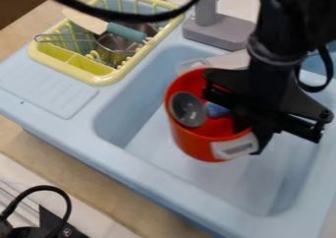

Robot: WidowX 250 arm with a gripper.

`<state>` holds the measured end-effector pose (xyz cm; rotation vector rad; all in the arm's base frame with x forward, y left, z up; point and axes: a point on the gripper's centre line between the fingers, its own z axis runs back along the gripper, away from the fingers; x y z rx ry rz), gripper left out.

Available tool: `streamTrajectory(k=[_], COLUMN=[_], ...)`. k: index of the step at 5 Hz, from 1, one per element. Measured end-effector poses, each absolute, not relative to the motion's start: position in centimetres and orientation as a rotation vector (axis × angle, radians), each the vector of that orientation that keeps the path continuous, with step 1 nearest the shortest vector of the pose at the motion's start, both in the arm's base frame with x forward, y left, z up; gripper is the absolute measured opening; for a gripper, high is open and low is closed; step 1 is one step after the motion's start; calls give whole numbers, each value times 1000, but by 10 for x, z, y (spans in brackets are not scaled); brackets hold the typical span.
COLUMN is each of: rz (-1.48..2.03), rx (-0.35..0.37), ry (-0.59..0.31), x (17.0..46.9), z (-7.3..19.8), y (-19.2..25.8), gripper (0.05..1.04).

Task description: Place bowl and spoon in the sink

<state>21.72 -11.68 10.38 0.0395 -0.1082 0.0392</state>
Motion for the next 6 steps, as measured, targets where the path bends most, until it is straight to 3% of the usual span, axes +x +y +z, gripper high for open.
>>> streamTrajectory(k=[1,4,6], rz=[76,1,-58], rx=[3,39,-11], ry=[-66,-83,-104], x=[224,242,248], z=[88,75,71], y=[-125,-145,-146], gripper=[57,57,72])
